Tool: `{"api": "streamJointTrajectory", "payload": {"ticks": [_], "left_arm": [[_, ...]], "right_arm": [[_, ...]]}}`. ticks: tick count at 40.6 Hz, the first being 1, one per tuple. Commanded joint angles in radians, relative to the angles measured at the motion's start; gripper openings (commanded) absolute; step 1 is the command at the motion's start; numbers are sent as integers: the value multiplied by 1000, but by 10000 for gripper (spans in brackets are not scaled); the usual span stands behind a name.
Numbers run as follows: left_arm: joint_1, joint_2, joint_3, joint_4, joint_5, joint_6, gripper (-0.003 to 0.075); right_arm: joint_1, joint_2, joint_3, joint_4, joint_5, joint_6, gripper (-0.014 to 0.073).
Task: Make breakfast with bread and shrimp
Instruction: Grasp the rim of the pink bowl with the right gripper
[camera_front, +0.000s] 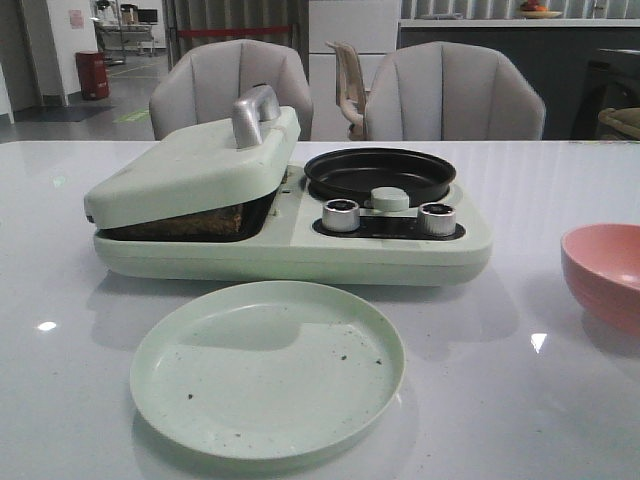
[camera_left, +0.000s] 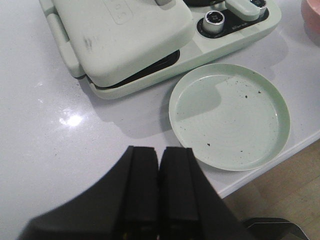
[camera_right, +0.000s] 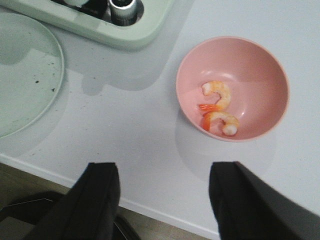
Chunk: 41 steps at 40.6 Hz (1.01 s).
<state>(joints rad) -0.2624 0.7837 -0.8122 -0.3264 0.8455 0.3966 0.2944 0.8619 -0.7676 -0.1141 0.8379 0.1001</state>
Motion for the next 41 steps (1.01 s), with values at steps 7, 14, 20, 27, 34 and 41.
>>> {"api": "streamJointTrajectory", "payload": {"ticks": [7,14,20,27,34,41], "left_arm": [[-8,-7,-29,-22,-68,-11,101],[-8,-7,-29,-22,-68,-11,101],[-8,-7,-29,-22,-68,-11,101],[-8,-7,-29,-22,-68,-11,101],[-8,-7,-29,-22,-68,-11,101],[-8,-7,-27,-22,-68,-11,101]], "right_arm": [[-191,206,-150,-29,-27,7,502],[-344,394,-243,2,19,2,502],[-400,535,-297,4,19,-5,502],[-428,685,-351,4,9,-11,502],[-428,805,-396,4,-26,-33,502],[-428,873,-423,4,-47,-41,449]]}}
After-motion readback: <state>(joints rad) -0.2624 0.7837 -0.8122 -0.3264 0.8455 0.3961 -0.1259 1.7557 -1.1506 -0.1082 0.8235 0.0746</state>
